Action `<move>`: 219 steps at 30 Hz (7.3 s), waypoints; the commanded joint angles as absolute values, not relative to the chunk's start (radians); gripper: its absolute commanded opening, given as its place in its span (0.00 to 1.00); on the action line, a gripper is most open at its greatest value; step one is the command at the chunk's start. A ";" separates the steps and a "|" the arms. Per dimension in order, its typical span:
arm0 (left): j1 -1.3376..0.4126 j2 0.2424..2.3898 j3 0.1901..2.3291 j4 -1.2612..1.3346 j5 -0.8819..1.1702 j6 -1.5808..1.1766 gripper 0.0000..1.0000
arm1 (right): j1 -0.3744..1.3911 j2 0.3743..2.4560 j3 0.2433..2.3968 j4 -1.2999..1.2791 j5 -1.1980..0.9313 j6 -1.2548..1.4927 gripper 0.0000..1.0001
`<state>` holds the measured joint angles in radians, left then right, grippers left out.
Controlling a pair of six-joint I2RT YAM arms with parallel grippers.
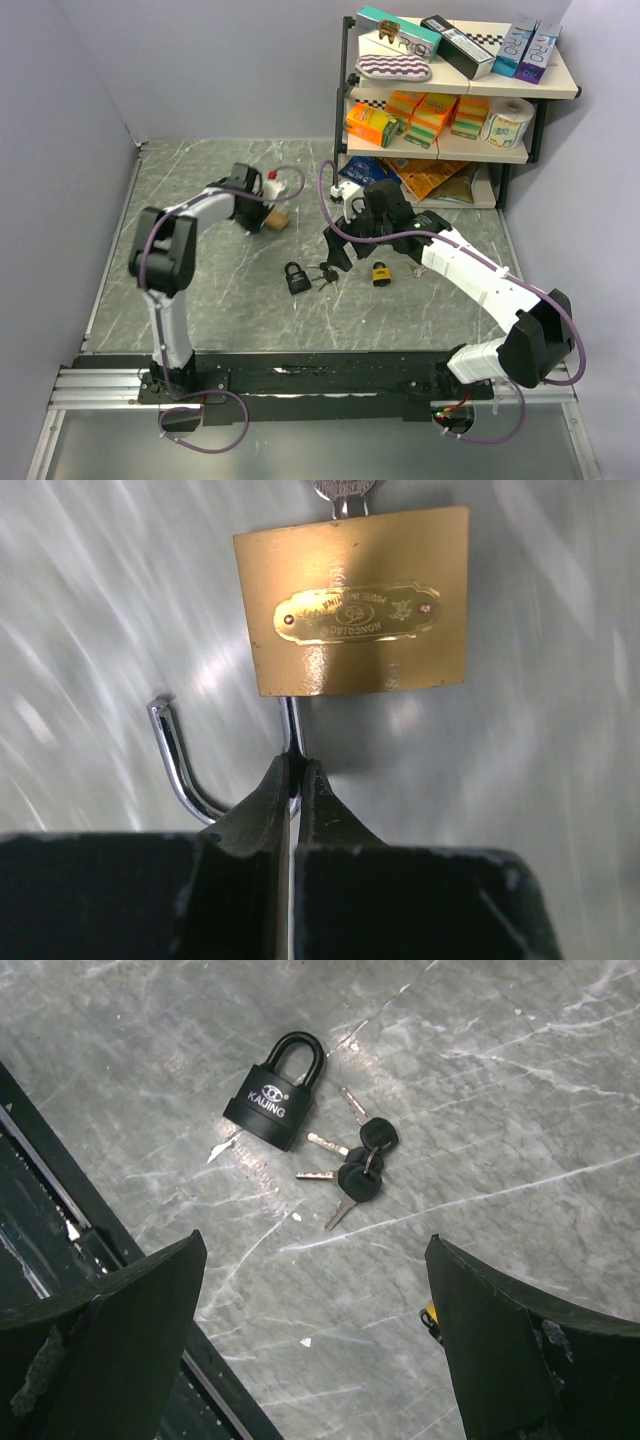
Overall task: Lock with the key
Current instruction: Move the lock to the center of the board, then pick up the lock from the center of the board, then lock the lock.
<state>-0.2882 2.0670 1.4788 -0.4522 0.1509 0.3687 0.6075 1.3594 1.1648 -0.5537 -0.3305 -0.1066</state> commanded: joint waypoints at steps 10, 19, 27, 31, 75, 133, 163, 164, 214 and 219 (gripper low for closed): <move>-0.022 1.652 1.207 -0.739 0.444 0.749 0.88 | 0.600 1.324 1.200 -0.534 -0.373 -0.133 0.99; -0.054 1.520 1.074 -0.483 0.424 0.566 0.96 | 0.600 1.191 1.178 -0.442 -0.357 -0.163 0.99; -0.132 1.649 1.043 -0.422 0.272 0.424 0.96 | 0.591 1.114 1.126 -0.351 -0.431 -0.064 0.99; -0.146 1.700 1.008 -0.367 0.223 0.419 0.98 | 0.588 1.121 1.134 -0.380 -0.482 -0.049 0.99; -0.416 1.062 0.951 -0.549 0.497 0.505 0.01 | 0.580 1.730 1.286 -0.103 -1.009 0.560 0.97; -0.407 1.020 0.966 -0.637 0.527 0.437 0.99 | 0.643 1.763 1.240 0.109 -1.120 0.758 0.00; -0.229 0.763 0.990 -0.506 0.916 0.400 0.93 | 0.574 1.364 1.129 0.439 -1.282 0.732 0.00; -0.229 0.720 0.958 -0.480 0.914 0.393 0.93 | 0.577 1.361 1.129 0.437 -1.281 0.730 0.00; -0.347 0.905 1.006 -0.376 1.127 -0.011 0.39 | 0.606 1.158 1.111 0.293 -1.150 0.301 0.00; -0.391 0.919 1.017 -0.428 1.114 0.063 0.36 | 0.606 1.160 1.109 0.316 -1.144 0.319 0.00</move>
<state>-0.3595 0.9119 1.0080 -0.3954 1.1263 -0.0154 0.5980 1.2114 1.0916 0.1783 -1.1469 0.3054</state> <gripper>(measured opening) 0.374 0.304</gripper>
